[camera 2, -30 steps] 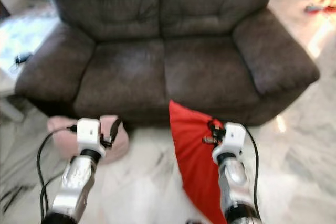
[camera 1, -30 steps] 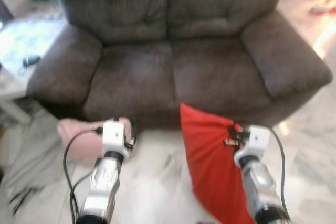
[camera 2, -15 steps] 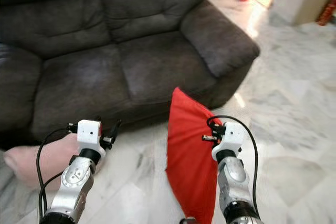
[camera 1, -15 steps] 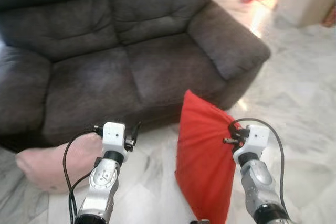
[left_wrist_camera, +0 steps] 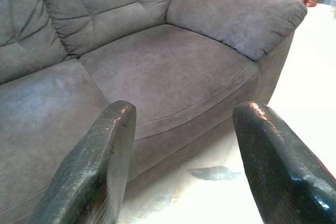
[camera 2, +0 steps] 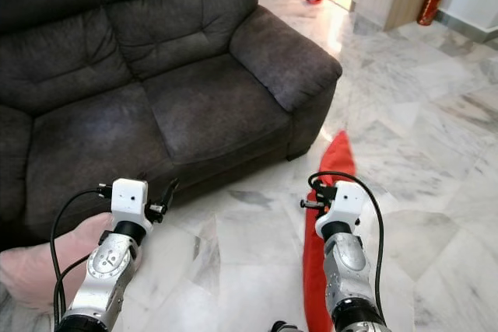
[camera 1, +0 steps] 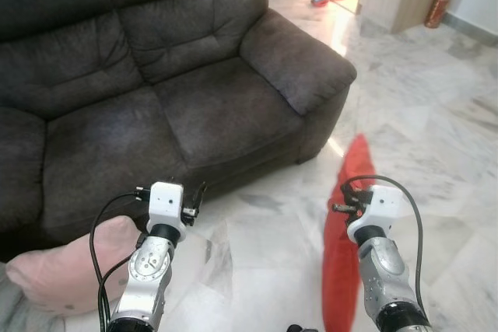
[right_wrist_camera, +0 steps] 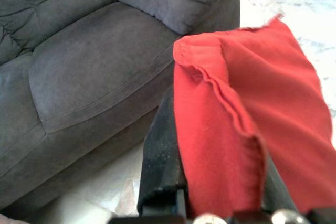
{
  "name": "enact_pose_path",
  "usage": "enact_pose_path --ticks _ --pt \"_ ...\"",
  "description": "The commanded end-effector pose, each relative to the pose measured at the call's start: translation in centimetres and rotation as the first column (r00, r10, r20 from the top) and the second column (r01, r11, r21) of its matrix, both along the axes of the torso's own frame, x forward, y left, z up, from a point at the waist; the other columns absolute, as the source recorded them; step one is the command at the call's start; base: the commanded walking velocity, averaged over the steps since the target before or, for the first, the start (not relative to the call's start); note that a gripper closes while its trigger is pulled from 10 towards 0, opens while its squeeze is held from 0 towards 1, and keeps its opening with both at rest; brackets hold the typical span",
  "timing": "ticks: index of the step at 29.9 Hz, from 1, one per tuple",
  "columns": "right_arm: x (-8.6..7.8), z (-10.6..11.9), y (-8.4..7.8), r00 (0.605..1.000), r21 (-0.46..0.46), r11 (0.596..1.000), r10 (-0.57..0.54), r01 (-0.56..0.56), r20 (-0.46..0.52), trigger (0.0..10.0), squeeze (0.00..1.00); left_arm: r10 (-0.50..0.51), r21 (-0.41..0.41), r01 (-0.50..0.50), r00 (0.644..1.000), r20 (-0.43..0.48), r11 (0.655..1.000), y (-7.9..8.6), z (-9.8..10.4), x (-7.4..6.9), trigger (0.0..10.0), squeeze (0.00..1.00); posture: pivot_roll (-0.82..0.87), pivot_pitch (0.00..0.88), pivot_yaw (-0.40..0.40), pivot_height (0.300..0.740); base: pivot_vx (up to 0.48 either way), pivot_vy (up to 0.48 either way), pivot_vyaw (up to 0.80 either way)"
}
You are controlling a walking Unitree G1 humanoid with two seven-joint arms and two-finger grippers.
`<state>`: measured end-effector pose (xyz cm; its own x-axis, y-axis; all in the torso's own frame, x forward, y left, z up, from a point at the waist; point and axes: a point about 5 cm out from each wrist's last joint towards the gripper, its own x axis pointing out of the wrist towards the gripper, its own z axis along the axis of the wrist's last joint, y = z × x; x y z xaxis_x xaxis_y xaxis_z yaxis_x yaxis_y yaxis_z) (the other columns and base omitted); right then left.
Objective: Move the pillow to the sofa from floor
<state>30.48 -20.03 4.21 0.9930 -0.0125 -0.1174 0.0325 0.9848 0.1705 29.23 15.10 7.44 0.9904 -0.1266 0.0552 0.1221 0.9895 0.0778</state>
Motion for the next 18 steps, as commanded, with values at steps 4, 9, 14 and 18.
enact_pose_path --ticks 4,9,14,18 --pt "1.6 3.6 1.1 0.981 -0.066 0.994 0.095 -0.085 0.171 10.0 0.00 0.035 -0.005 -0.035 0.999 -0.004 0.999 0.6 -0.1 0.0 10.0 0.00 -0.09 0.052 0.080 0.740 0.000 0.000 0.00" --pt "1.8 4.5 1.3 0.963 -0.107 0.981 0.181 -0.162 0.198 10.0 0.00 0.055 -0.007 -0.055 0.998 0.005 0.998 1.2 0.2 0.1 10.0 0.00 -0.09 0.067 0.069 0.740 0.000 0.000 0.00" --pt "1.9 5.8 0.9 0.911 -0.176 0.926 0.366 -0.335 0.189 10.0 0.00 -0.023 0.061 0.022 0.999 0.024 0.998 2.4 1.4 0.0 10.0 0.00 -0.09 0.086 0.059 0.740 0.000 0.000 0.00" --pt "1.5 6.5 0.8 0.839 -0.230 0.846 0.520 -0.481 0.157 10.0 0.00 -0.140 0.113 0.140 0.990 -0.005 0.984 3.1 2.1 -0.5 10.0 0.00 -0.08 0.090 0.059 0.740 0.000 0.000 0.00"
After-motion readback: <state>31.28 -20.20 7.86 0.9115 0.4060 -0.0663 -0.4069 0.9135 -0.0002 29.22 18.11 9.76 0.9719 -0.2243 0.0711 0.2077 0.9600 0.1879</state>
